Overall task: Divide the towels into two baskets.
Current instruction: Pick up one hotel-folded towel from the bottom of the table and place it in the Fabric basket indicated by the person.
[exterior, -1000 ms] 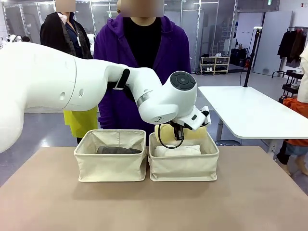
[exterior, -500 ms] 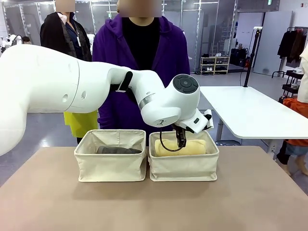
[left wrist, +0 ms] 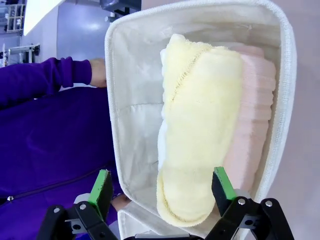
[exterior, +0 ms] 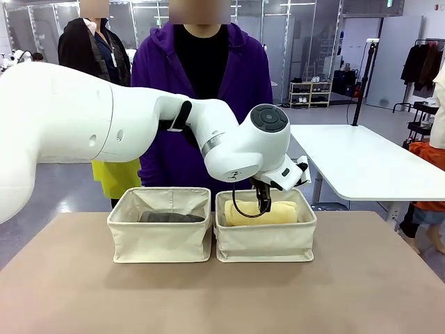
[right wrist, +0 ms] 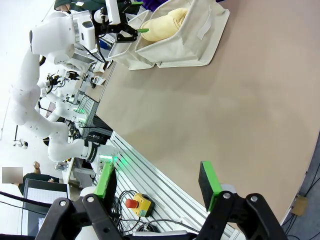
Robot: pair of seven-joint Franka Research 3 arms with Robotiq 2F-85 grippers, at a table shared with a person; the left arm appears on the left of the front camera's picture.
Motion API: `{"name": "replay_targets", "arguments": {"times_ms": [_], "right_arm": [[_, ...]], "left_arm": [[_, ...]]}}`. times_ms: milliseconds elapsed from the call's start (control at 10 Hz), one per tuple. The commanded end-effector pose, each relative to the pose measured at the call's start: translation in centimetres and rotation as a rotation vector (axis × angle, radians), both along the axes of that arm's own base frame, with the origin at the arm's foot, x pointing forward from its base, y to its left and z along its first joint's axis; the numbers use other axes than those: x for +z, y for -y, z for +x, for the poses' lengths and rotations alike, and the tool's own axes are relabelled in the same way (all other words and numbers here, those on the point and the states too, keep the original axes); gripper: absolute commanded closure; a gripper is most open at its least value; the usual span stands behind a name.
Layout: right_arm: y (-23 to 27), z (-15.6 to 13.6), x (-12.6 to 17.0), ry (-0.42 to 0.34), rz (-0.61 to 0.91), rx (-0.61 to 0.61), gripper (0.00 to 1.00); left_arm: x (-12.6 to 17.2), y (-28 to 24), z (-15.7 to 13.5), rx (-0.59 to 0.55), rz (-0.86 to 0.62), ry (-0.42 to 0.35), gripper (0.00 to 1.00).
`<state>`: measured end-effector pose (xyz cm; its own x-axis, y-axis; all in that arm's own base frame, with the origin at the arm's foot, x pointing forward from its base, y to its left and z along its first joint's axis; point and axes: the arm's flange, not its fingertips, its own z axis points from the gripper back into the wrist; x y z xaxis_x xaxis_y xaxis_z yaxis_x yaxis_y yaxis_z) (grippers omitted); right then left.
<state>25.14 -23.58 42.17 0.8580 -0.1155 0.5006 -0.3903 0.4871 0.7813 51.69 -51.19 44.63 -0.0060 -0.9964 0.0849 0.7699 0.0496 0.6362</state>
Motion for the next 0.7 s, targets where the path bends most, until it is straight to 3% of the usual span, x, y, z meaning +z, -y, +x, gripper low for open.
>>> {"name": "replay_targets", "arguments": {"times_ms": [0,600], "right_arm": [[-0.04,-0.31,0.24,0.023,0.009,-0.002,0.17],[-0.04,-0.31,0.24,0.023,0.009,-0.002,0.17]], "left_arm": [[-0.30,0.01,0.03,-0.003,0.007,0.001,0.00],[-0.30,0.01,0.03,-0.003,0.007,0.001,0.00]]}}
